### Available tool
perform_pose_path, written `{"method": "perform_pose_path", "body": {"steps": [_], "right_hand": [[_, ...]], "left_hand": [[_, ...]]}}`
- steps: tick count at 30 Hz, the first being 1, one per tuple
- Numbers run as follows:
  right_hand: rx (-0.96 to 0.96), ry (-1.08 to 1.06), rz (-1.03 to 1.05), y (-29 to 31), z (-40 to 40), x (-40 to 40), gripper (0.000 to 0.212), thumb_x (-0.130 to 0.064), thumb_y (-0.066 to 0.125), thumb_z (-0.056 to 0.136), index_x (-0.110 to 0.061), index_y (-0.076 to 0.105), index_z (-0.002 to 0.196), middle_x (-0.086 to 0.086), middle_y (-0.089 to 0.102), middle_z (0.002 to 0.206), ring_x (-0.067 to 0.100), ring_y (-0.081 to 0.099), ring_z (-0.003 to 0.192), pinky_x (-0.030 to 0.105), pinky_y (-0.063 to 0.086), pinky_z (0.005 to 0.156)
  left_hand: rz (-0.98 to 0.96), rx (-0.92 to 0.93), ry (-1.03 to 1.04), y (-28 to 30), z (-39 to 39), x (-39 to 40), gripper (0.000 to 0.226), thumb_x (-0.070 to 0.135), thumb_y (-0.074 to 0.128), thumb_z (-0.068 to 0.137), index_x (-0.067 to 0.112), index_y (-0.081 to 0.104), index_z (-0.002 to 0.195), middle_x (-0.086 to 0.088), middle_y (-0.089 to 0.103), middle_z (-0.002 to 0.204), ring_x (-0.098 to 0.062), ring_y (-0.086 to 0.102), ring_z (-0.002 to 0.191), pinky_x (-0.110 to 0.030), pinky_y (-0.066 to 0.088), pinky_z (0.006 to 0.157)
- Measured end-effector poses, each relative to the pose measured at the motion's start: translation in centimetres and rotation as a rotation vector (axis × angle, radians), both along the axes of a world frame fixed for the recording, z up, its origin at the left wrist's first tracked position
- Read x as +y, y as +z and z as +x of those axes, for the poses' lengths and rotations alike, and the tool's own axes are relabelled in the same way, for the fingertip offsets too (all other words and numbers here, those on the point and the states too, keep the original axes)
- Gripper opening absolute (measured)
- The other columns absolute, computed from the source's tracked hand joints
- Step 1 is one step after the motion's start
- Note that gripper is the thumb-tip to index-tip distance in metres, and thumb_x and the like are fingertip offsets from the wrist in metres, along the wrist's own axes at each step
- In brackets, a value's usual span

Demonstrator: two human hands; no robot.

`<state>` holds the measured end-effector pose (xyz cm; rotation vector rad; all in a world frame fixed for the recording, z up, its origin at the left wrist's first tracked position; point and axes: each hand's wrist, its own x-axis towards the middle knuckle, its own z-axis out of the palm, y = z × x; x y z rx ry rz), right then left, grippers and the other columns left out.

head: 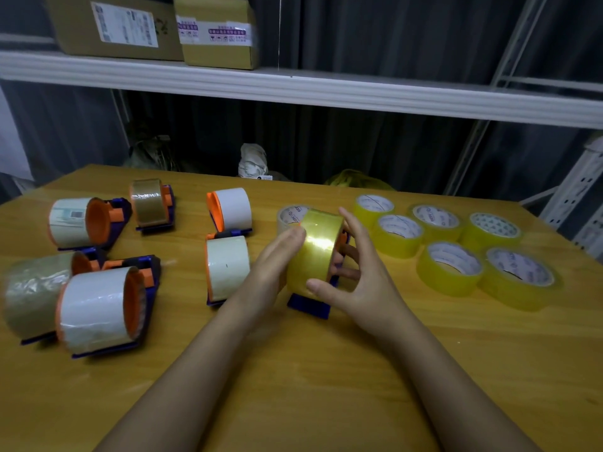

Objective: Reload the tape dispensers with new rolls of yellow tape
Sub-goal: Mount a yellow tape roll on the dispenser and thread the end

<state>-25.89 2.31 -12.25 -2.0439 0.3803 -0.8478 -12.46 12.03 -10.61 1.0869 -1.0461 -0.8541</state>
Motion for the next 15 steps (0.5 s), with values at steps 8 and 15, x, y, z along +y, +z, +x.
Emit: {"method": "perform_pose_path", "body": {"steps": [8,15], "right_hand": [[-0.289,-0.188,-0.141,1.1,-0.5,-0.9,0.038,-0.04,0.061,0.085,-0.03,0.062,0.121,-0.005,0.057,0.131,0.009,0.052,0.123,0.037,0.047,0.1],[-0.225,-0.197,-0.396,2.0,-0.7,-1.8,0.019,-0.025,0.071,0.081,-0.018,0.074,0.099,-0.003,0.068,0.105,0.008,0.062,0.103,0.023,0.05,0.086]], "left_hand": [[0.026,-0.22,-0.007,-0.3,-0.9,0.2,0.044,0.025,0.061,0.087,0.027,0.048,0.129,0.007,0.065,0.119,-0.008,0.06,0.112,-0.025,0.05,0.089],[0.075,-0.589,0.132,-0.1,-1.8,0.3,0.058,0.038,0.057,0.088,0.029,0.036,0.141,0.001,0.06,0.12,-0.011,0.057,0.108,-0.044,0.045,0.098]]}}
